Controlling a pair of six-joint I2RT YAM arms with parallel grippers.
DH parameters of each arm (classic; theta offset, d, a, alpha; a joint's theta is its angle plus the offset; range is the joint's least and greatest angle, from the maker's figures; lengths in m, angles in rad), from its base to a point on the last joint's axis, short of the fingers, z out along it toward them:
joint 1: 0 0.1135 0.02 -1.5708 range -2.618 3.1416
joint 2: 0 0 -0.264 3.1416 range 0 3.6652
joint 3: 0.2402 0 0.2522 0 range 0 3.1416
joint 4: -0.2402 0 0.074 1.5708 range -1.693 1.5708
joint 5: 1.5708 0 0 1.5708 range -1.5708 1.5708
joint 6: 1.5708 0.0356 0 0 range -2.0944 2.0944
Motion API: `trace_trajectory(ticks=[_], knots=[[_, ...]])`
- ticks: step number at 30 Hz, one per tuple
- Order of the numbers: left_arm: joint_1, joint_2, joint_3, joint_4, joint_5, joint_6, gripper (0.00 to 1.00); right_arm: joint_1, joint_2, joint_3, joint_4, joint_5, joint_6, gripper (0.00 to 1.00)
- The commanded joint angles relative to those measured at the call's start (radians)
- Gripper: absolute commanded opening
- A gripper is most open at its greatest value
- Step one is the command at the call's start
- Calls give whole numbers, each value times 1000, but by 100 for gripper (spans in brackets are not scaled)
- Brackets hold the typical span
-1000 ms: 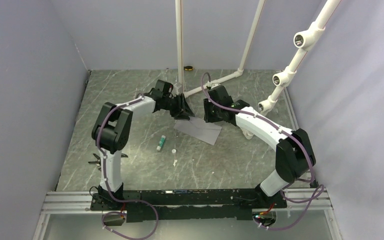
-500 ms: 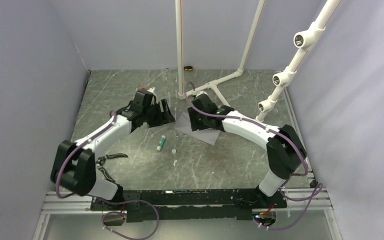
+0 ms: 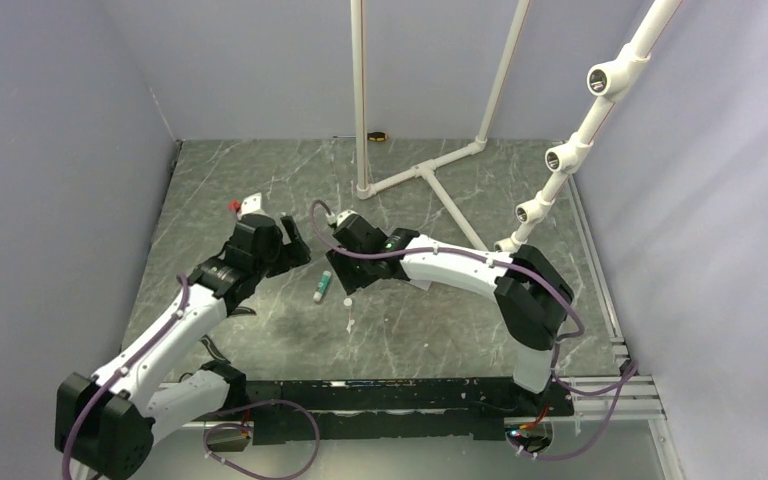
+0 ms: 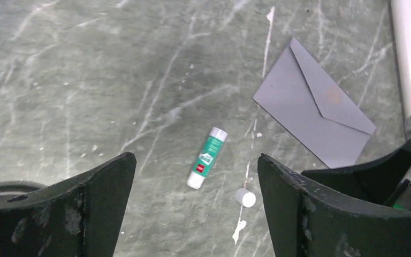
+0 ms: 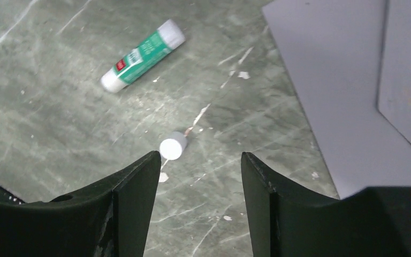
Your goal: Place the letter into the envelope and seal it
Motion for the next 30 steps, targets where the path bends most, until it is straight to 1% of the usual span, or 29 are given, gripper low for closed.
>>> trace_trajectory(ticks=[1, 4, 6, 8, 11, 15, 17, 19, 22, 26, 30], knots=[[-3, -80, -34, -53, -126, -90, 87, 22, 15, 40, 15, -74, -50, 60], [-1, -83, -41, -127, -151, -172, 81, 25, 45, 63, 16, -83, -40, 59], [-1, -89, -61, -132, -150, -196, 77, 26, 59, 74, 30, -70, -35, 59], [1, -89, -83, -104, -117, -198, 77, 26, 75, 95, 17, -28, -16, 58], [5, -53, -107, -14, -7, -136, 77, 24, 61, 89, -3, 64, 38, 57], [6, 82, -100, 66, 129, -62, 76, 16, 2, 11, 15, 130, 94, 55], [5, 172, -66, 78, 179, -15, 73, 8, -26, -23, 19, 149, 126, 55], [6, 271, -8, 78, 254, 50, 63, 0, -49, -56, 26, 162, 146, 54], [6, 390, 82, 34, 252, 109, 57, -15, -79, -85, 30, 172, 158, 54], [5, 464, 146, 22, 247, 160, 58, -32, -105, -117, 30, 172, 168, 54], [2, 541, 189, -2, 277, 191, 60, -44, -118, -139, 30, 171, 169, 54]])
